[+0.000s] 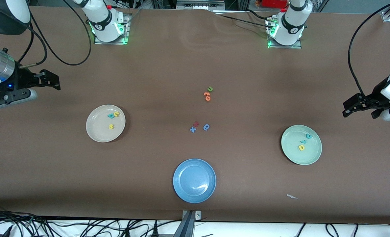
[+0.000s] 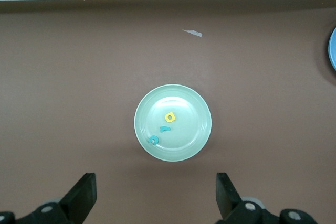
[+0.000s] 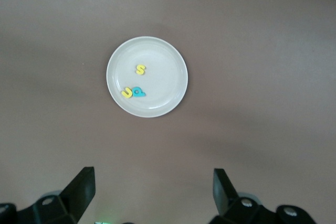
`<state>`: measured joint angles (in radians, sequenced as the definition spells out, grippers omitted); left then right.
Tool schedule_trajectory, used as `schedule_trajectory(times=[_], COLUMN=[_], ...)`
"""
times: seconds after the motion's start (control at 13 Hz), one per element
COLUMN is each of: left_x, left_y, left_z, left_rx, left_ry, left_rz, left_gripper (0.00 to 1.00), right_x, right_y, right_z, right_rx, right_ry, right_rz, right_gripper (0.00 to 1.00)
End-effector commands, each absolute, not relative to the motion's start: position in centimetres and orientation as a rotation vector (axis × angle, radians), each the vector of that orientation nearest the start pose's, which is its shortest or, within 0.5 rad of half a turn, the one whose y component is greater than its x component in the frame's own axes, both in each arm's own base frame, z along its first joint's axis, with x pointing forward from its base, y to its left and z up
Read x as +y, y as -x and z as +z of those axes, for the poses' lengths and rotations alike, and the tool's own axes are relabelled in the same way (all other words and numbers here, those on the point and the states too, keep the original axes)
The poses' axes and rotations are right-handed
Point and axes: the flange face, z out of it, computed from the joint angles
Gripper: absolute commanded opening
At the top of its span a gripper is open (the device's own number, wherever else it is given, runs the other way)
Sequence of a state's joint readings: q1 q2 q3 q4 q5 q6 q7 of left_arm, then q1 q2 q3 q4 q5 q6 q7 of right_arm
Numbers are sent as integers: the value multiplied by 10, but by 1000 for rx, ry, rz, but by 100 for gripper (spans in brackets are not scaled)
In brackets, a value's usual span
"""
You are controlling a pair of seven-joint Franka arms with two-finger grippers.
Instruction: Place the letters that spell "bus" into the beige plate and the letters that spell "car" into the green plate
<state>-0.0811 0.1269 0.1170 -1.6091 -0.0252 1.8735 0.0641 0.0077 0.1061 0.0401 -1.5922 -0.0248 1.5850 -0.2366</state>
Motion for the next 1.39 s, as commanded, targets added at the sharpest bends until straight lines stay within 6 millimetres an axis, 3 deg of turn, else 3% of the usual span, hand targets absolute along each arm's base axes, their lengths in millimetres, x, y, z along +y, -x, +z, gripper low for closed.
schedule_trajectory(times=[0.0, 0.62, 0.85, 1.31], left_x=[16, 16, 18, 18], left_y=[-615, -615, -615, -615], left_z=[562, 562, 562, 562], left_rx=[55, 55, 50, 50], left_ry=[3159, 3159, 3158, 3158], left_rz=[-225, -225, -225, -225], left_gripper=[100, 100, 100, 100], right_x=[20, 15, 6, 1], right_y=[-581, -586, -588, -589], right_z=[571, 573, 593, 591], right_rx=[-438, -418, -399, -381], right_ry=[3112, 3122, 3150, 3145], right_rz=[180, 167, 104, 110], right_gripper=[99, 100, 100, 100])
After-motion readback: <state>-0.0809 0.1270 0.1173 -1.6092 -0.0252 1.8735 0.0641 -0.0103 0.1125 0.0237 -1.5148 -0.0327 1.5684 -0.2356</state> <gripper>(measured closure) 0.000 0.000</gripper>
